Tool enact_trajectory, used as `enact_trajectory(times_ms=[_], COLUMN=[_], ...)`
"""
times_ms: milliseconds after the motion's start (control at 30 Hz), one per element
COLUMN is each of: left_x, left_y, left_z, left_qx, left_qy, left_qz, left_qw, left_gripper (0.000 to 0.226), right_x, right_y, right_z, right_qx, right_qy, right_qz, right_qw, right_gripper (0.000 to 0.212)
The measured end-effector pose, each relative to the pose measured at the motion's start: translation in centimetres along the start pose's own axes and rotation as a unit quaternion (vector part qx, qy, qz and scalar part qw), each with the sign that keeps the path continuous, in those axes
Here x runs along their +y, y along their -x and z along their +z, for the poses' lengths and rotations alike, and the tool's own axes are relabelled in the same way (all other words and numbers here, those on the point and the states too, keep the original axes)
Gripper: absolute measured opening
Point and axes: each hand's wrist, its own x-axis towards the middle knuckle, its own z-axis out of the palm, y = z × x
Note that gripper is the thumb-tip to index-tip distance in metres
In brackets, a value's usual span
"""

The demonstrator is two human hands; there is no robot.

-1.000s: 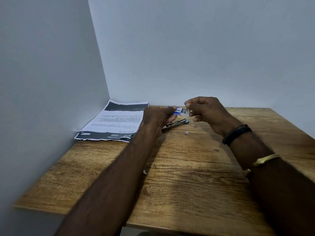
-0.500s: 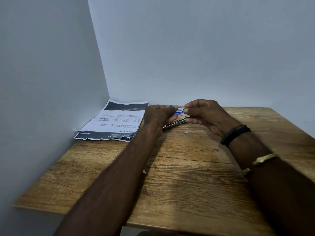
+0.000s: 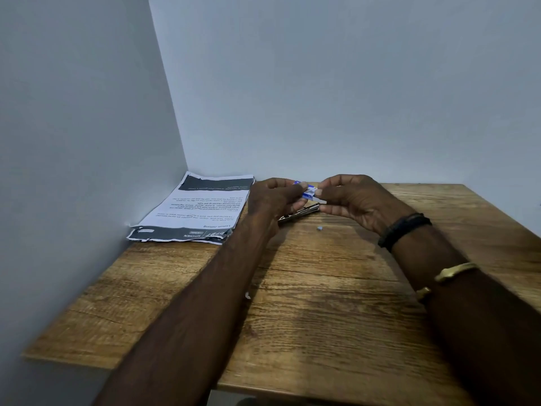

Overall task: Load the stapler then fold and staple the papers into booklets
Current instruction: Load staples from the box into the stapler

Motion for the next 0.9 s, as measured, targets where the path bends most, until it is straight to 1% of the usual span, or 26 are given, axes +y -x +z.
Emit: enact_trajectory(times_ms=[167, 233, 333, 433, 533, 633, 700, 767, 833, 900], left_x=[0.0, 0.0, 0.2, 0.3, 0.2, 0.1, 0.1, 0.1, -0.1, -0.4], left_y=[0.1, 0.2, 0.3, 0.4, 0.5, 0.4, 0.3, 0.3, 0.0, -0.1], left_z=[0.0, 0.1, 0.1, 0.4, 0.5, 0.4, 0.4, 0.6, 0.6, 0.5], left_qx=[-0.022, -0.029, -0.045, -0.074, -0.088, -0.079, -0.081, -0.074, -0.041, -0.006], left_qy=[-0.003, 0.002, 0.000, 0.006, -0.007, -0.018, -0.015, -0.019, -0.051, -0.080], left_qz=[-0.006, -0.009, -0.012, -0.020, -0.024, -0.019, -0.017, -0.013, 0.013, 0.054], left_qw=[1.000, 1.000, 0.999, 0.997, 0.996, 0.996, 0.996, 0.997, 0.998, 0.995], left_gripper=[0.012, 0.012, 0.018, 0.024, 0.019, 0.021, 0.012, 0.012, 0.016, 0.014], right_x=[-0.1, -0.1, 0.0, 0.0, -0.1, -0.1, -0.1, -0.3, -0.6, -0.9], right_y=[0.1, 0.2, 0.2, 0.2, 0.2, 0.3, 0.2, 0.3, 0.3, 0.5], right_z=[0.0, 0.0, -0.1, -0.3, -0.3, -0.4, -0.5, -0.9, -1.6, -2.4], right_qx=[-0.017, -0.027, -0.042, -0.073, -0.098, -0.109, -0.109, -0.100, -0.079, -0.054], right_qy=[-0.017, -0.027, -0.042, -0.045, -0.041, -0.029, -0.029, -0.020, 0.021, 0.098], right_qz=[-0.003, -0.003, -0.009, -0.036, -0.046, -0.045, -0.045, -0.043, -0.046, -0.054], right_qw=[1.000, 0.999, 0.998, 0.996, 0.993, 0.993, 0.993, 0.994, 0.996, 0.992], right_gripper=[0.031, 0.033, 0.037, 0.046, 0.046, 0.043, 0.043, 0.043, 0.043, 0.043])
